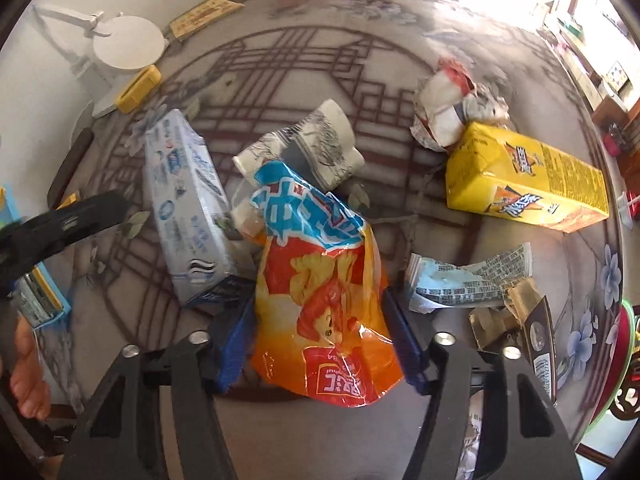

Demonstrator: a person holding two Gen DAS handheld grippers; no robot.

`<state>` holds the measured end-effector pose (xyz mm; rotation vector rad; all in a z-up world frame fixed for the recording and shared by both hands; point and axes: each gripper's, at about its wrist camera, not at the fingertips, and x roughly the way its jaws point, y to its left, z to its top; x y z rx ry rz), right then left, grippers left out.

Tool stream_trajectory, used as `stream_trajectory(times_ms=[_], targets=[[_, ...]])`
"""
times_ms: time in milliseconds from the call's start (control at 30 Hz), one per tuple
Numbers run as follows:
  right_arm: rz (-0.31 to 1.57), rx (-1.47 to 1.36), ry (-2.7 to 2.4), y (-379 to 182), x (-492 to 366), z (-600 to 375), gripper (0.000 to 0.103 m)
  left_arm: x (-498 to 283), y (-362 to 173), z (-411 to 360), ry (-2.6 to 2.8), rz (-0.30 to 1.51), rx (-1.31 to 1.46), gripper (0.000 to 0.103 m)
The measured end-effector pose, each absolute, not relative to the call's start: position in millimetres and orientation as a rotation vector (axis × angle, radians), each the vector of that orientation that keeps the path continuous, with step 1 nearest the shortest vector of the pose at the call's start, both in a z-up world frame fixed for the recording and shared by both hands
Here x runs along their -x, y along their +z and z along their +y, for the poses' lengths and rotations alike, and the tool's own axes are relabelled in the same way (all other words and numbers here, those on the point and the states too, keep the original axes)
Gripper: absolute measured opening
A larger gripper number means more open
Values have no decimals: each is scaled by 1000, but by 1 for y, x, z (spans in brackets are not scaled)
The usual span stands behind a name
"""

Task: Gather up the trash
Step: 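Grasp the orange chip bag with the right gripper while the left grasps the toothpaste box, then carry the chip bag and toothpaste box toward the red bin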

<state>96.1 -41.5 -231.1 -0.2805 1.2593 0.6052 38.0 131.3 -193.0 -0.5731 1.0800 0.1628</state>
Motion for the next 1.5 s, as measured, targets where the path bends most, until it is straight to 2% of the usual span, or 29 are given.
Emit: stream_trajectory(times_ms=[433,800,1500], targets=[[1200,99,627,-182,-61,-73,53,-81,-220,118,212,1113,640,72],[1206,79,622,-178,-46,-78,53,-63,-214,122,156,1113,601,44],[1133,54,625,-154,-33,-78,53,-32,-151,94,78,957,442,42]])
